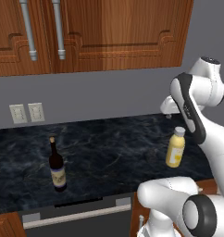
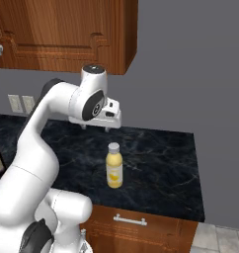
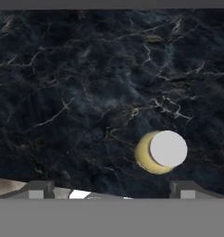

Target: There is a wine glass and glass cup on the dining counter. Place the wine bottle next to the wine glass and the juice bottle next to the glass cup.

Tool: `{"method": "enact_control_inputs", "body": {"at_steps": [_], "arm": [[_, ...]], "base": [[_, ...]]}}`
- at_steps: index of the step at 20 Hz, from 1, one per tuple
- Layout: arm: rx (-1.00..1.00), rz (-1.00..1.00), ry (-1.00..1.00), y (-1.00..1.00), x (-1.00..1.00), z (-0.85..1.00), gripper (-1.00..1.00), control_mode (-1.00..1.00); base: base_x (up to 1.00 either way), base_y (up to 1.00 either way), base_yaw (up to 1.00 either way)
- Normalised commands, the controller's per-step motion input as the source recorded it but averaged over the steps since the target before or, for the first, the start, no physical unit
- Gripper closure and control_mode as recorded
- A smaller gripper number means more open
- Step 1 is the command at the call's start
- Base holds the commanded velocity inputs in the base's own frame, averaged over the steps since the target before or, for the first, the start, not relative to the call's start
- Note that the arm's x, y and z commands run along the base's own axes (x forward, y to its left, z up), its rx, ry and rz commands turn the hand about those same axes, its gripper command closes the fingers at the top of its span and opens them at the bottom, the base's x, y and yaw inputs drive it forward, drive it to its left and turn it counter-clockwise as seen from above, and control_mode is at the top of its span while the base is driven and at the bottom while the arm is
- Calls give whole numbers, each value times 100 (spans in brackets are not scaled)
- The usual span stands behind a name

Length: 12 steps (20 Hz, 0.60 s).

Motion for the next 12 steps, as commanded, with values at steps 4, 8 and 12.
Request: {"method": "enact_control_inputs", "body": {"at_steps": [4,8,12], "arm": [[0,0,0,-49,0,-15,-100,-100],[0,0,1,-40,0,-19,-100,-100],[0,0,2,-26,6,-22,-100,-100]], "base": [[0,0,0],[0,0,0],[0,0,0]]}}
